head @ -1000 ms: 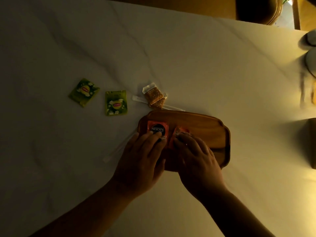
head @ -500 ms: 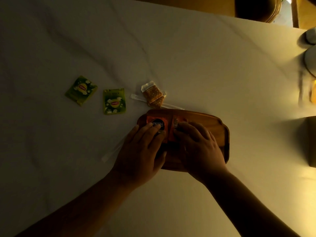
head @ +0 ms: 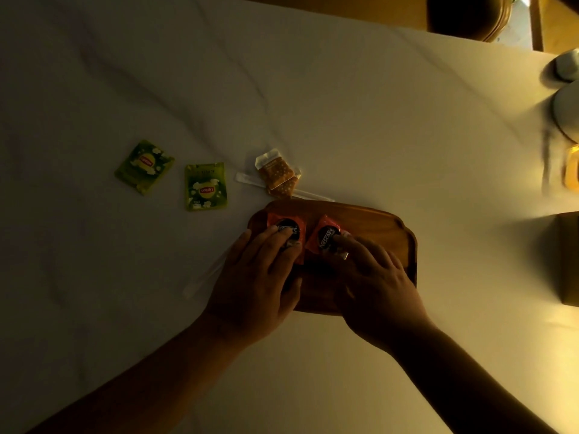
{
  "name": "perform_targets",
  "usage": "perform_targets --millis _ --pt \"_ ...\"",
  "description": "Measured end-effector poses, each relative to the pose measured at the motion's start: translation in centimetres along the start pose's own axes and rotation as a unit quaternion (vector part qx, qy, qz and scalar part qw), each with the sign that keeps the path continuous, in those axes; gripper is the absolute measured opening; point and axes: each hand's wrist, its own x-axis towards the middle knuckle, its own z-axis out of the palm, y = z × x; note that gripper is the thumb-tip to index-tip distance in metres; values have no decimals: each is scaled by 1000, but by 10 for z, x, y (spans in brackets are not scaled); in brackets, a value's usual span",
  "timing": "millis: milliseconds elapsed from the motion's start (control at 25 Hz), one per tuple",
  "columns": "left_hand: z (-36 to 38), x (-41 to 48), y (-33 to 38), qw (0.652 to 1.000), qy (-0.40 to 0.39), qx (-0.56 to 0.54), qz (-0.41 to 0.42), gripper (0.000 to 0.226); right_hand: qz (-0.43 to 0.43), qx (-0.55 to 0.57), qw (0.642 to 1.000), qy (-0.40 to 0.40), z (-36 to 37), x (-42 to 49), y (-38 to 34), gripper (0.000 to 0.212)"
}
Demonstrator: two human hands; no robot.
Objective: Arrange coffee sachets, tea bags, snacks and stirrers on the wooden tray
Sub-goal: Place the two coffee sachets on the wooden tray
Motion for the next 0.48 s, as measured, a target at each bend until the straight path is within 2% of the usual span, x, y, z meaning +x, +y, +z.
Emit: perform_targets --millis 120,240,400,480 --pt "0 3 -1 1000 -6 0 -2 52 44 -4 999 8 2 3 -6 61" --pt "1 5 -2 1000 -8 -9 -1 53 30 4 999 21 7 9 -10 60" --pt "2 12 -5 1000 -4 -15 -9 57 -15 16 1000 0 12 20 -7 80" --pt "3 16 -6 1000 2 -13 -16 57 -15 30 999 17 13 26 -8 80"
